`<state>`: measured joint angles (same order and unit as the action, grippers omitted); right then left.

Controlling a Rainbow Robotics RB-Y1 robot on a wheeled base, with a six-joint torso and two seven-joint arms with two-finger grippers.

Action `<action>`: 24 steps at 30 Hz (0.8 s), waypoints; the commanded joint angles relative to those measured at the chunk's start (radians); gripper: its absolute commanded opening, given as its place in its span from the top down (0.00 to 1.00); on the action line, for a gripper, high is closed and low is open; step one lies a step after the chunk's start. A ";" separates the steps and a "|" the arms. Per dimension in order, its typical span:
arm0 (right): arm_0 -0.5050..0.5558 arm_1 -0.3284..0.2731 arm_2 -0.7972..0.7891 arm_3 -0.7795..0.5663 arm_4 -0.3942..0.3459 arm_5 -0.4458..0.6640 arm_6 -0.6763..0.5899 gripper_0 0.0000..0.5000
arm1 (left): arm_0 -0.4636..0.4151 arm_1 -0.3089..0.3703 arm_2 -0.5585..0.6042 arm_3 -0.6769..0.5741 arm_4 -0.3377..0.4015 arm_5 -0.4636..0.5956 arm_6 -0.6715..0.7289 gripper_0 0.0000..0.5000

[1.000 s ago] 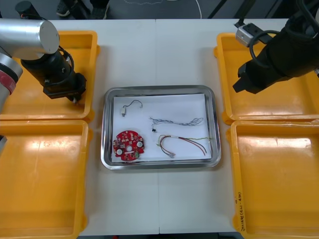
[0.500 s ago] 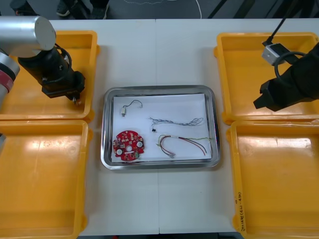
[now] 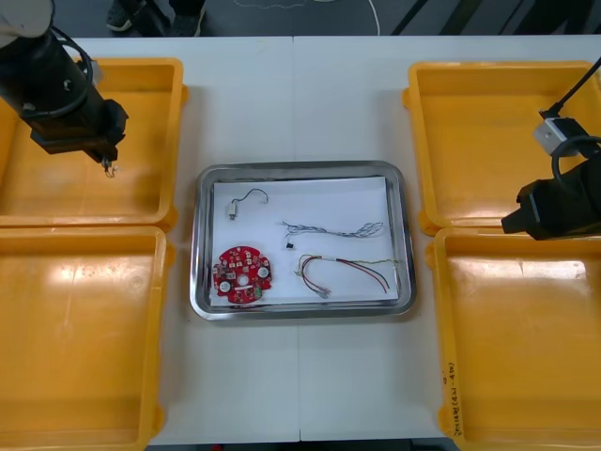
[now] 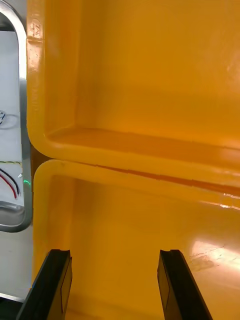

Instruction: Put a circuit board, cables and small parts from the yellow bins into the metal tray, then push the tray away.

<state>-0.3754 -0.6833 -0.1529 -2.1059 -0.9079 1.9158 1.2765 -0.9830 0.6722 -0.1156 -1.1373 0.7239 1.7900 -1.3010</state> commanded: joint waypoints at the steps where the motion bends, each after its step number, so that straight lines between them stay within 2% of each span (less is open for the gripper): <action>1: 0.049 -0.027 -0.030 -0.075 -0.008 0.004 -0.054 0.00 | -0.040 0.059 0.060 -0.104 -0.014 0.077 -0.029 1.00; 6: 0.090 -0.025 -0.030 -0.114 0.015 0.004 -0.072 0.00 | -0.040 0.061 0.065 -0.190 -0.003 0.130 0.081 1.00; 12: 0.124 -0.025 -0.030 -0.118 0.038 0.004 -0.114 0.00 | -0.040 0.052 0.062 -0.309 0.012 0.130 0.220 1.00; 19: 0.154 -0.025 -0.020 -0.149 0.037 0.004 -0.235 0.00 | -0.039 0.013 -0.010 -0.423 0.011 0.130 0.401 1.00; 24: 0.171 -0.025 -0.014 -0.152 0.047 0.004 -0.244 0.00 | -0.040 -0.036 -0.036 -0.467 -0.017 0.130 0.489 1.00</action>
<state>-0.2263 -0.6833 -0.1529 -2.2251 -0.8775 1.9158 1.0725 -0.9830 0.6765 -0.1331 -1.5565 0.7288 1.9112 -0.7607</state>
